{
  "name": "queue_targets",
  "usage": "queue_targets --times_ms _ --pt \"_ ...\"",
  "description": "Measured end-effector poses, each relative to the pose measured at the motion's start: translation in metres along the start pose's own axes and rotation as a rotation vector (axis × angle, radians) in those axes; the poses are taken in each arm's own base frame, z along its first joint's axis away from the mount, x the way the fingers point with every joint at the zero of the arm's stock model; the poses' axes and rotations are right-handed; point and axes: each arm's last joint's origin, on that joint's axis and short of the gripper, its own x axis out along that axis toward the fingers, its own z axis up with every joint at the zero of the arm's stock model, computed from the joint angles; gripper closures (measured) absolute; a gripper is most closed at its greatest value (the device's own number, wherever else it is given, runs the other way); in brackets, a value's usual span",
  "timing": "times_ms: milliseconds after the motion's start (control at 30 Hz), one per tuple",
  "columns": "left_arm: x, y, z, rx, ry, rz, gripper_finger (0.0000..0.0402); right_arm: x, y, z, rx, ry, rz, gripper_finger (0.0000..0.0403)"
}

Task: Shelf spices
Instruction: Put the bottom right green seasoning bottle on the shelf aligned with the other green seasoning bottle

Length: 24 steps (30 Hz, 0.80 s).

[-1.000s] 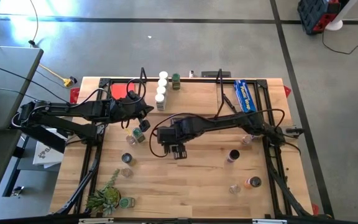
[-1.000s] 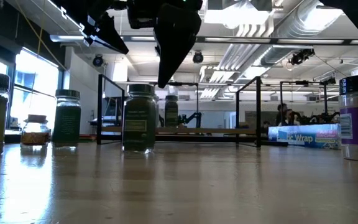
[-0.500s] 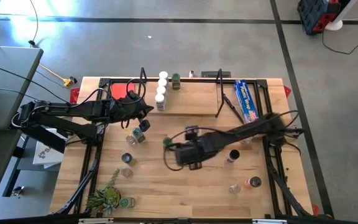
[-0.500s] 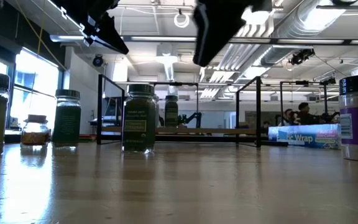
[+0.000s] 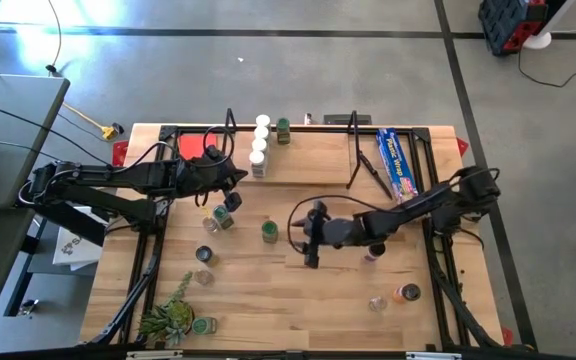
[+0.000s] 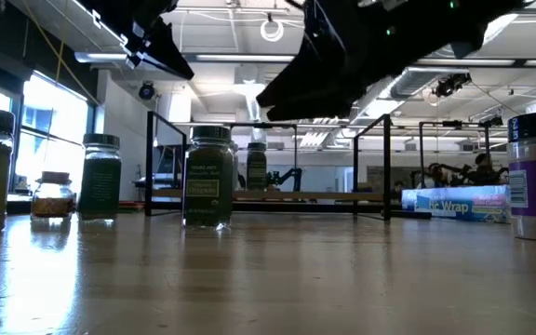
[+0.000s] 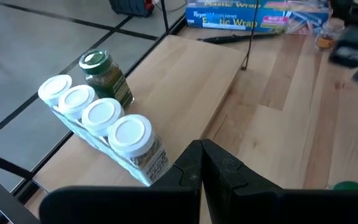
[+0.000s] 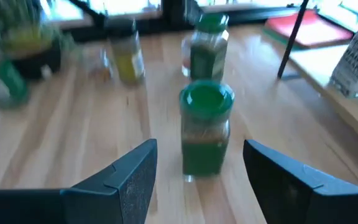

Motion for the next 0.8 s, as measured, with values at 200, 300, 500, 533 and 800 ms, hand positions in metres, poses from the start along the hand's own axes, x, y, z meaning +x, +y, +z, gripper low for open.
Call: queue_targets --times_ms 200,300,500,533,800 --pt "0.0 0.0 0.004 -0.05 -0.034 -0.004 0.0401 0.008 -0.014 -0.01 0.05 -0.098 0.003 0.0159" --pt "0.0 0.0 0.004 -0.041 -0.037 -0.004 0.0401 0.015 -0.019 -0.014 0.03 -0.089 0.003 0.0132" --pt "0.0 0.0 0.003 -0.032 -0.031 -0.004 0.0401 0.036 -0.022 -0.009 -0.059 -0.096 -0.014 0.008" --pt "0.0 -0.001 0.003 -0.037 -0.032 -0.005 0.0401 0.04 -0.022 -0.009 -0.052 -0.096 -0.014 0.0076" --pt "0.0 -0.001 0.004 -0.054 -0.036 -0.006 0.0401 0.071 -0.013 -0.003 -0.038 -0.11 0.007 0.007"
